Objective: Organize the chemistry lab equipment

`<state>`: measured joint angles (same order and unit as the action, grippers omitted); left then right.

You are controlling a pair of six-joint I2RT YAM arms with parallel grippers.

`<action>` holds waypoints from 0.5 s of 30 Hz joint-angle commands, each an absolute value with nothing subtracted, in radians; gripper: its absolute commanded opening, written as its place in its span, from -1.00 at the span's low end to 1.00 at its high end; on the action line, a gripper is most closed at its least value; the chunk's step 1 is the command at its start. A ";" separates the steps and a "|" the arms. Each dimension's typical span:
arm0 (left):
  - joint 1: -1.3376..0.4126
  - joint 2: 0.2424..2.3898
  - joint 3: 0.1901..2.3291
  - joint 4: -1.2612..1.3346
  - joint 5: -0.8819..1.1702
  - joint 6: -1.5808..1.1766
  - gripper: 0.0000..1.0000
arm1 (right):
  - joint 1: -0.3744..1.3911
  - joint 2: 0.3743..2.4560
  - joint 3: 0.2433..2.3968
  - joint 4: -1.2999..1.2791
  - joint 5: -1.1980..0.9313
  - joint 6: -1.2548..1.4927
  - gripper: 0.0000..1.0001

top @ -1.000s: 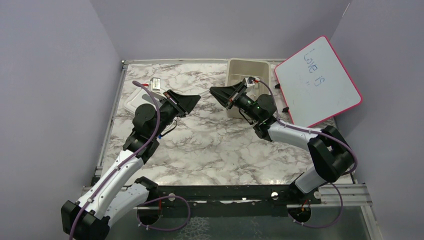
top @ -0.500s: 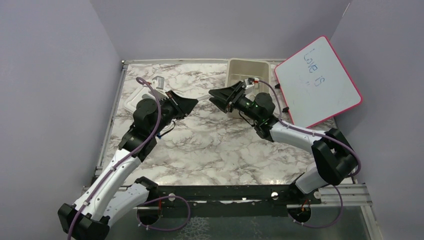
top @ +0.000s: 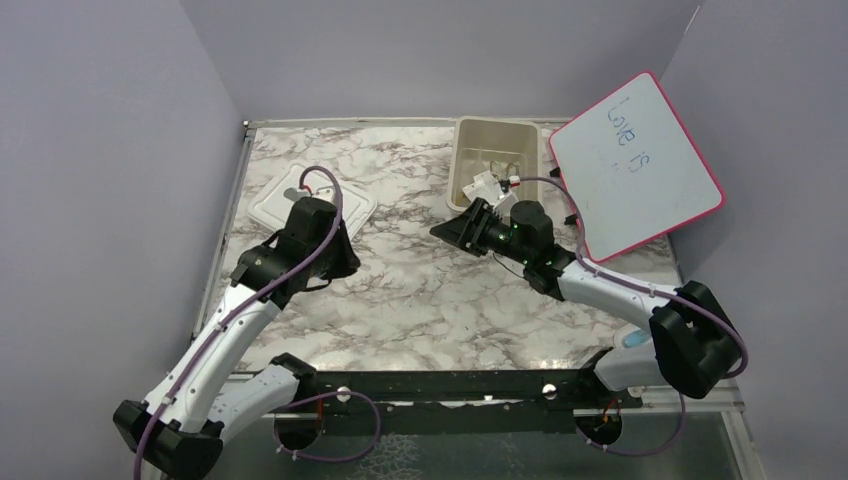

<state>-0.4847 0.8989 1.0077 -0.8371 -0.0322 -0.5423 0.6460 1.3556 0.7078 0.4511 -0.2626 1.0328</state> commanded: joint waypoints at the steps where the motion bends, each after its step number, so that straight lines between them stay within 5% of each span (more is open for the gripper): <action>1: -0.483 0.969 1.018 -1.070 -0.134 -0.497 -1.00 | 0.641 1.356 0.653 0.433 -0.262 0.956 0.20; 15: -0.274 1.111 0.970 -1.033 -0.168 -0.388 -1.00 | 0.641 1.463 0.618 0.486 -0.322 0.999 0.17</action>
